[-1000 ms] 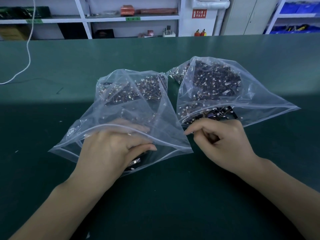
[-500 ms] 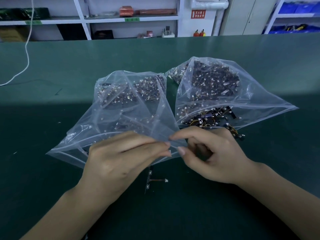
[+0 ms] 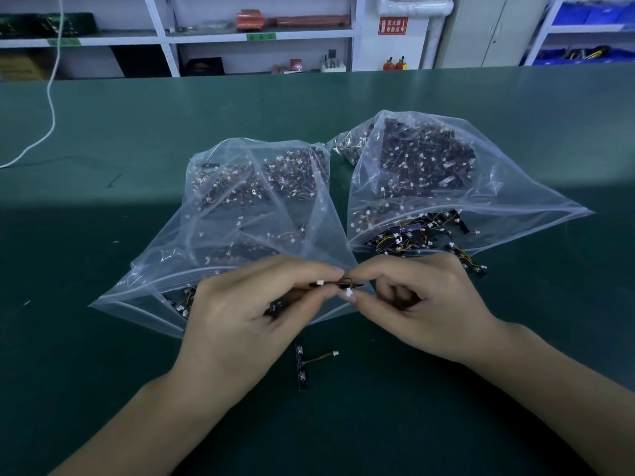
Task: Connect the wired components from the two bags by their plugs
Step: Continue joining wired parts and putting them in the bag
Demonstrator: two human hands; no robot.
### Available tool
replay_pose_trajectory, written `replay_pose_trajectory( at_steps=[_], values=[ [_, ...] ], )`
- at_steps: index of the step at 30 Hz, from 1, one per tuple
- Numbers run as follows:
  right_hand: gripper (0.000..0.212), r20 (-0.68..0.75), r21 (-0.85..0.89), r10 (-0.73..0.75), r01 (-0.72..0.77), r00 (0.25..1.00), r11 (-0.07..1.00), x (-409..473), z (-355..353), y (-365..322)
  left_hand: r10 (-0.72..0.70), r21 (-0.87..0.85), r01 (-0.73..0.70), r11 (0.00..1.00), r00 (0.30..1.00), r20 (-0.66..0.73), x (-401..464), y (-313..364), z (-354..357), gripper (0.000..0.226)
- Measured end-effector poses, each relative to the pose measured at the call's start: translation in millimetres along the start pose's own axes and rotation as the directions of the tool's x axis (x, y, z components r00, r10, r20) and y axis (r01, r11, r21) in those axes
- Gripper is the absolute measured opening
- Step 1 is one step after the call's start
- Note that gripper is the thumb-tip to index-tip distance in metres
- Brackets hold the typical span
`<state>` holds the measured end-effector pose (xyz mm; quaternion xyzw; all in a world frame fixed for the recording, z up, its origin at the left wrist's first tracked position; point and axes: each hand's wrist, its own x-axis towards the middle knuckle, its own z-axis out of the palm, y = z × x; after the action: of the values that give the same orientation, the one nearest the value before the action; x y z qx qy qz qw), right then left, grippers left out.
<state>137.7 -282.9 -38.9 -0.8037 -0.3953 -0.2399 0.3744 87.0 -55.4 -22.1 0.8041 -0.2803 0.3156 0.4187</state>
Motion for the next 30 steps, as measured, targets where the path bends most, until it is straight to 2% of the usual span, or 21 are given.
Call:
replay_pose_trajectory(
  at_steps=[4,13,17,30],
  values=[
    [0.014,0.012,0.014,0.002,-0.002,1.000,1.000,-0.3,0.3,-0.6,0.023,0.060,-0.024,0.998,1.000,0.002,-1.2,-3.0,2.0,0.008],
    [0.007,-0.015,0.013,-0.022,0.022,1.000,1.000,-1.4,-0.4,-1.6,0.020,0.051,-0.022,0.998,0.999,0.044,-0.1,-4.0,-0.2,0.014],
    [0.010,-0.030,0.021,-0.010,0.010,1.000,1.000,-1.6,-0.4,-0.8,0.016,0.061,-0.020,0.998,0.997,0.070,-0.7,-5.9,-0.2,0.006],
    [0.013,-0.030,0.079,-0.002,0.004,1.000,0.997,-0.2,-3.8,-1.0,-0.031,-0.002,0.031,1.000,0.999,0.039,-2.7,-5.6,0.6,0.031]
  ],
)
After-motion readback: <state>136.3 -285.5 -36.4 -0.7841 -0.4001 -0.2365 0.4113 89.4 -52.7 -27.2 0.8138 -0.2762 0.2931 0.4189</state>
